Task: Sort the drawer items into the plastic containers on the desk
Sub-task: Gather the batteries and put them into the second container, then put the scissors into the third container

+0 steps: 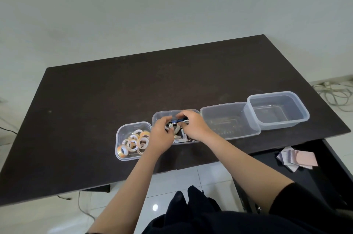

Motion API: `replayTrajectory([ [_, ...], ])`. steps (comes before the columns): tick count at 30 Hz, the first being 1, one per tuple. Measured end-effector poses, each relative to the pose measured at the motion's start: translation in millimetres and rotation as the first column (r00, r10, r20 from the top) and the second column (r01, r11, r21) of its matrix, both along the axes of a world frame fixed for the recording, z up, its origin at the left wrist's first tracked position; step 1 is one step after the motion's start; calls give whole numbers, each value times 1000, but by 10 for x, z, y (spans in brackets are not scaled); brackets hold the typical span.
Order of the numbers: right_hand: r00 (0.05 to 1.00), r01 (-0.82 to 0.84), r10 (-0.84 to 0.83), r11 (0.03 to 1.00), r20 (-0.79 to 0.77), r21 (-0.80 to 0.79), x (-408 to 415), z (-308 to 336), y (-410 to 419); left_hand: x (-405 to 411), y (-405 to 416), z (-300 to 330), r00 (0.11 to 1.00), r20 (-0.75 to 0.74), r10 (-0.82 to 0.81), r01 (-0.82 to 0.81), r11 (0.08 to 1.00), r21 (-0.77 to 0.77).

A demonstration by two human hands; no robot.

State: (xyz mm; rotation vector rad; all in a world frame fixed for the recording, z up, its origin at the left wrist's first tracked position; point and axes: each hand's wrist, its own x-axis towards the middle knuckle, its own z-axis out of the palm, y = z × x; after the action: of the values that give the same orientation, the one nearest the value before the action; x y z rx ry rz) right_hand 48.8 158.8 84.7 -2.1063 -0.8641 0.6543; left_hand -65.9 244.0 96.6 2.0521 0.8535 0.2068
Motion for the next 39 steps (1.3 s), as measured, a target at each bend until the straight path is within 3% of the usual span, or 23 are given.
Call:
replayTrajectory([
  [9,986,109,-144,941,87,322,142,376,-882,27,-705,14,973,217,80,-103,990,95],
  [13,971,125,-185,934,154,334,186,223,-1529,155,-1195,-55,950,312,-11,-15,996,82],
  [17,976,146,-181,955,118,259,178,-161,-2243,294,-1846,-217,953,295,-65,49,997,61],
  [23,988,140,-133,986,78,-86,368,-842,-3301,461,-2907,-619,989,102,-108,120,986,-118],
  [26,995,96,-90,955,35,-280,574,-1073,-3689,581,-3250,-923,980,-149,-130,102,978,-180],
  [29,998,7,-37,900,-60,-436,806,-1288,-3941,663,-3469,-1182,885,-446,-138,30,970,-241],
  [32,993,-63,3,869,-121,-491,950,-1451,-4053,698,-3604,-1314,808,-586,-61,-60,981,-184],
  [39,971,-203,109,841,-211,-501,946,-1586,-3950,785,-3771,-1448,755,-652,71,-120,992,-31],
])
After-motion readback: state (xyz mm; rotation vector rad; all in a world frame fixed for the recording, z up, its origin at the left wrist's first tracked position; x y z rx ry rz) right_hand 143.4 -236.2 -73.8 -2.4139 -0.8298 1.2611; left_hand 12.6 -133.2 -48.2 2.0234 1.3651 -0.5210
